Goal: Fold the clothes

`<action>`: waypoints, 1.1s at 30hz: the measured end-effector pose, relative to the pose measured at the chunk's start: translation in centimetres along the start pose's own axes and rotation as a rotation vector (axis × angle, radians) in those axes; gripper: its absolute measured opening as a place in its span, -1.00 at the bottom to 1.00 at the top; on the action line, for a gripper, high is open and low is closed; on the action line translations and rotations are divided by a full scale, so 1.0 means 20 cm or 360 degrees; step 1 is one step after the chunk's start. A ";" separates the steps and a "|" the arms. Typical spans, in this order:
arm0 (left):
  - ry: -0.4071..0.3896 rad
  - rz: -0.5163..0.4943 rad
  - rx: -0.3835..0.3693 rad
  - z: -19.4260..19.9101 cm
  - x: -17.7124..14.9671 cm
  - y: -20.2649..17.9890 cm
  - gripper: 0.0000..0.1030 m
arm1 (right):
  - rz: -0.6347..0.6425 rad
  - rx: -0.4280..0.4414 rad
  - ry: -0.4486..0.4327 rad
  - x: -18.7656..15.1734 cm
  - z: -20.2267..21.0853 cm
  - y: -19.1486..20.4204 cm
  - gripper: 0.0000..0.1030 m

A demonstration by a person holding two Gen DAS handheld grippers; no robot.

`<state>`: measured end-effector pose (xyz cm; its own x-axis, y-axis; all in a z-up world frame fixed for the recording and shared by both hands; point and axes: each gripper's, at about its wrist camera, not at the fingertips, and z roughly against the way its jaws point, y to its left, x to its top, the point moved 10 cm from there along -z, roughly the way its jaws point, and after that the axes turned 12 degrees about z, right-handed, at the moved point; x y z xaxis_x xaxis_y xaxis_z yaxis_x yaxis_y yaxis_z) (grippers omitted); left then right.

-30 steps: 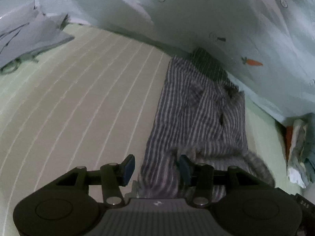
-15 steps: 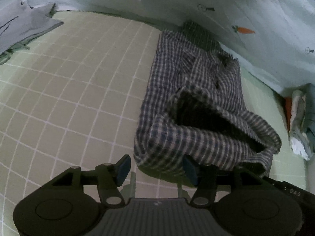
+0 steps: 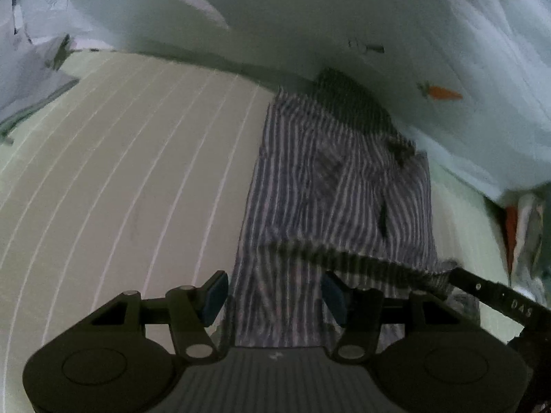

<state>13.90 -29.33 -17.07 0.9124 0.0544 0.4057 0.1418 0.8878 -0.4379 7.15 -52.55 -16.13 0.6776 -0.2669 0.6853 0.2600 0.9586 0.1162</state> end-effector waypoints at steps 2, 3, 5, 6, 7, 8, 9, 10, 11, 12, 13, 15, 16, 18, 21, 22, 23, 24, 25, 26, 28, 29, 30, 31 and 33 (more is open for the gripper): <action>0.0003 -0.0007 -0.0001 -0.03 0.02 -0.01 0.18 | -0.0026 -0.0008 -0.0023 0.06 -0.02 -0.02 0.19; 0.0011 -0.0019 0.0010 -0.04 0.02 -0.01 0.18 | -0.0030 -0.0018 -0.0028 0.08 -0.03 -0.03 0.19; 0.0026 -0.0035 0.0024 -0.06 0.01 0.00 0.18 | -0.0051 -0.0031 -0.0033 0.05 0.01 -0.07 0.20; 0.0034 -0.0036 0.0026 -0.07 0.00 0.01 0.18 | -0.0078 -0.0040 -0.0027 0.02 0.03 -0.10 0.20; 0.0049 -0.0024 0.0015 -0.08 -0.02 0.02 0.18 | -0.0115 -0.0049 -0.0017 -0.01 0.05 -0.13 0.20; 0.0063 -0.0009 -0.0003 -0.09 -0.03 0.02 0.18 | -0.0165 -0.0051 -0.0002 -0.05 0.07 -0.15 0.21; 0.0076 0.0005 -0.0018 -0.10 -0.04 0.03 0.18 | -0.0217 -0.0053 0.0014 -0.09 0.09 -0.18 0.21; 0.0090 0.0009 -0.0025 -0.12 -0.05 0.03 0.16 | -0.0268 -0.0052 0.0033 -0.14 0.11 -0.20 0.22; 0.0104 0.0013 -0.0031 -0.13 -0.06 0.03 0.15 | -0.0319 -0.0055 0.0053 -0.19 0.13 -0.23 0.22; 0.0116 0.0017 -0.0037 -0.15 -0.06 0.03 0.11 | -0.0354 -0.0064 0.0071 -0.24 0.15 -0.24 0.23; 0.0119 0.0020 -0.0048 -0.17 -0.06 0.02 -0.17 | -0.0374 -0.0073 0.0084 -0.27 0.17 -0.25 0.23; 0.0141 0.0022 -0.0093 -0.20 -0.04 0.00 -0.94 | -0.0410 -0.0099 0.0087 -0.31 0.19 -0.28 0.25; 0.0125 0.0023 -0.0103 -0.20 -0.02 -0.01 -0.99 | -0.0432 -0.0108 0.0078 -0.32 0.21 -0.29 0.26; 0.0056 0.0021 -0.0132 -0.18 0.04 -0.03 -1.00 | -0.0454 -0.0141 0.0055 -0.30 0.23 -0.32 0.27; -0.0112 0.0023 -0.0144 -0.09 0.17 -0.04 -1.00 | -0.0430 -0.0197 0.0013 -0.28 0.26 -0.34 0.29; -0.0169 0.0026 -0.0138 -0.06 0.21 -0.03 -0.98 | -0.0423 -0.0212 0.0004 -0.27 0.27 -0.35 0.30; -0.0206 0.0032 -0.0111 -0.04 0.23 -0.02 -0.96 | -0.0425 -0.0218 0.0004 -0.27 0.27 -0.35 0.30; -0.0244 0.0039 -0.0084 -0.02 0.25 0.00 -0.83 | -0.0428 -0.0223 0.0005 -0.28 0.28 -0.35 0.31; -0.0278 0.0046 -0.0055 0.00 0.27 0.02 -0.52 | -0.0430 -0.0223 0.0013 -0.29 0.27 -0.36 0.31; -0.0288 0.0058 -0.0019 0.01 0.26 0.04 -0.34 | -0.0420 -0.0223 0.0025 -0.29 0.27 -0.35 0.31; -0.0277 0.0072 -0.0003 0.03 0.23 0.07 0.11 | -0.0389 -0.0214 0.0043 -0.30 0.26 -0.32 0.31; -0.0258 0.0069 -0.0009 0.04 0.19 0.07 0.13 | -0.0368 -0.0203 0.0050 -0.31 0.26 -0.31 0.31; -0.0238 0.0065 -0.0013 0.05 0.16 0.07 0.14 | -0.0347 -0.0192 0.0057 -0.31 0.25 -0.29 0.34; -0.0212 0.0051 -0.0002 0.05 0.11 0.07 0.19 | -0.0325 -0.0182 0.0064 -0.31 0.25 -0.27 0.35; -0.0171 0.0025 0.0030 0.04 0.02 0.07 0.24 | -0.0279 -0.0163 0.0078 -0.31 0.24 -0.23 0.36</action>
<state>14.04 -27.74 -16.83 0.8679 0.1164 0.4829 0.1194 0.8948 -0.4303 -1.44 -54.78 -17.44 0.6476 -0.4357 0.6251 0.4439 0.8825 0.1552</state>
